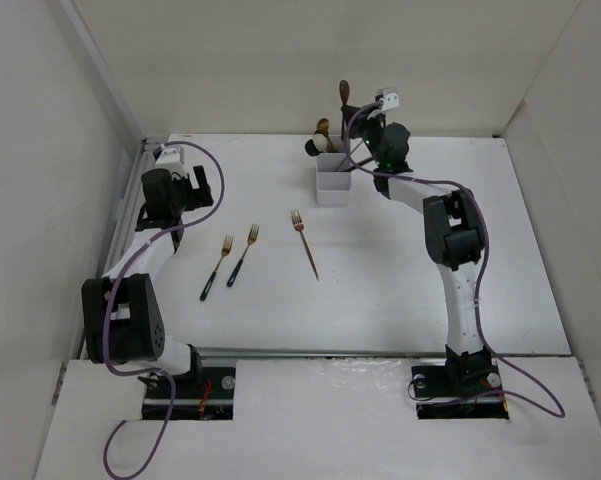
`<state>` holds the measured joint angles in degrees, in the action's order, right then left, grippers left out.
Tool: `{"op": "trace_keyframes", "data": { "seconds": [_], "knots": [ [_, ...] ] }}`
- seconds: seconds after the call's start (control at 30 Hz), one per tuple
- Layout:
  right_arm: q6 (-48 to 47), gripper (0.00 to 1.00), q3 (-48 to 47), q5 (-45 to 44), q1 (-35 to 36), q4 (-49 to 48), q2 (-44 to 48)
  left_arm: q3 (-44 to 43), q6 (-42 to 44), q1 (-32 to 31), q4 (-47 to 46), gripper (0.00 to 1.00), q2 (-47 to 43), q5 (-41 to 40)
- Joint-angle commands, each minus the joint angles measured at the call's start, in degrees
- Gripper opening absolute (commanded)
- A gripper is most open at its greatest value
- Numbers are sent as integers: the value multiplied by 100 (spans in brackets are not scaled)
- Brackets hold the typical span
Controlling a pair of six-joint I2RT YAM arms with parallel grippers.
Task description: Sort the eating utensils into containers
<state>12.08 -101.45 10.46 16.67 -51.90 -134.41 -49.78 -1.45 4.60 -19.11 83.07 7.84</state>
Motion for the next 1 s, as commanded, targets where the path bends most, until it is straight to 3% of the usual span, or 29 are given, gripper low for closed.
{"op": "trace_keyframes", "data": {
  "seconds": [0.0, 0.27, 0.43, 0.5, 0.6, 0.77, 0.97],
  "knots": [
    [102, 0, 300, -465, 118, -31, 73, -252, 57, 23, -461, 84, -54, 34],
    [163, 0, 599, -527, 232, 83, 143, -137, 5, 23, -514, 84, -54, 34],
    [216, 26, 732, -362, 232, -127, 336, -24, 5, 23, -567, 85, -168, -19],
    [216, 42, 785, -299, 284, -127, 484, 29, 118, 23, -567, 85, -229, -19],
    [216, 53, 1125, -246, 355, -303, 731, 187, 277, 23, -357, 85, -335, -229],
    [-11, 58, 1716, -360, 548, -585, 1398, 671, 628, 23, 152, 78, -712, -476],
    [-1031, 62, 1663, -308, 1049, 565, 2189, 777, 1392, 23, 838, 77, -1064, -230]
  ]
}}
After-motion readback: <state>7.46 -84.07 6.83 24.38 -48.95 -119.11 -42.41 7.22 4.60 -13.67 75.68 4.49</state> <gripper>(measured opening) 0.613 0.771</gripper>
